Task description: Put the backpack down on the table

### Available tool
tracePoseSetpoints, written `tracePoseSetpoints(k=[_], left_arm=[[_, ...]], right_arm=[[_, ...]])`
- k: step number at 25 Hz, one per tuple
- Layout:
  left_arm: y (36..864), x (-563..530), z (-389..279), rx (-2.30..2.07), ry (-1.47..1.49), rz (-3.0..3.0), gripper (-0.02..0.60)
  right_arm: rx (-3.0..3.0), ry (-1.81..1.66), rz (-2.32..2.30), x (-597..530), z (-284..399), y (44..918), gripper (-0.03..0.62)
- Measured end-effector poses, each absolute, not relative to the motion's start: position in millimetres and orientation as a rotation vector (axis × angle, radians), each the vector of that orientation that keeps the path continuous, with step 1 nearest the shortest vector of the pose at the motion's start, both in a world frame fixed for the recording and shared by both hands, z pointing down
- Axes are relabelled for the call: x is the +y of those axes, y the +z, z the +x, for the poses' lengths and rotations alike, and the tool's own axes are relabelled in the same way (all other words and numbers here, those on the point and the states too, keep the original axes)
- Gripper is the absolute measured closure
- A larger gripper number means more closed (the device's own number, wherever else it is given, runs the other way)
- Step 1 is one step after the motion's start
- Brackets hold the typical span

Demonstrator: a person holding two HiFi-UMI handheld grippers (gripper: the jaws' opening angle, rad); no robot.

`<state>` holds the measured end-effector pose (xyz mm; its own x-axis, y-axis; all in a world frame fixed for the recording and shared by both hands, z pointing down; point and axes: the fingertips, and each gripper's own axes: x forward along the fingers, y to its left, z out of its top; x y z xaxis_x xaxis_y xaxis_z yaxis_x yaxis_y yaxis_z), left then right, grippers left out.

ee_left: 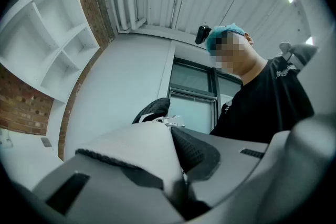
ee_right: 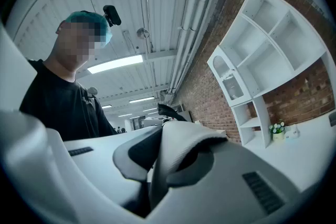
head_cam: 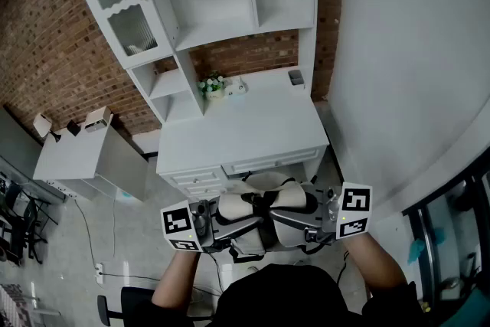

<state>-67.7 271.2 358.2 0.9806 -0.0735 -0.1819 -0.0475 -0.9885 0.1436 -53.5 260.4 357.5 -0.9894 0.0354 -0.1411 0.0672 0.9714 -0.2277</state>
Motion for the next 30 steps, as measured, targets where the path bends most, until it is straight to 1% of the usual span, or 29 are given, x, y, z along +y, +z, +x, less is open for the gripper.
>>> tracePoseSetpoints(k=[16, 22, 30], left_arm=[[361.1, 245.8, -0.5, -0.209, -0.271, 2.973, 0.526], [362.7, 234.0, 12.0, -0.295, -0.328, 2.946, 0.526], [362.2, 209.1, 30.2, -0.249, -0.343, 2.932, 0.526]], right_arm=[[2.985, -0.405, 0.18, 237.6, 12.8, 360.4, 0.545], [2.983, -0.37, 0.195, 226.5, 24.4, 361.9, 0.545], [2.958, -0.403, 0.177, 200.5, 43.8, 363.0, 0.545]])
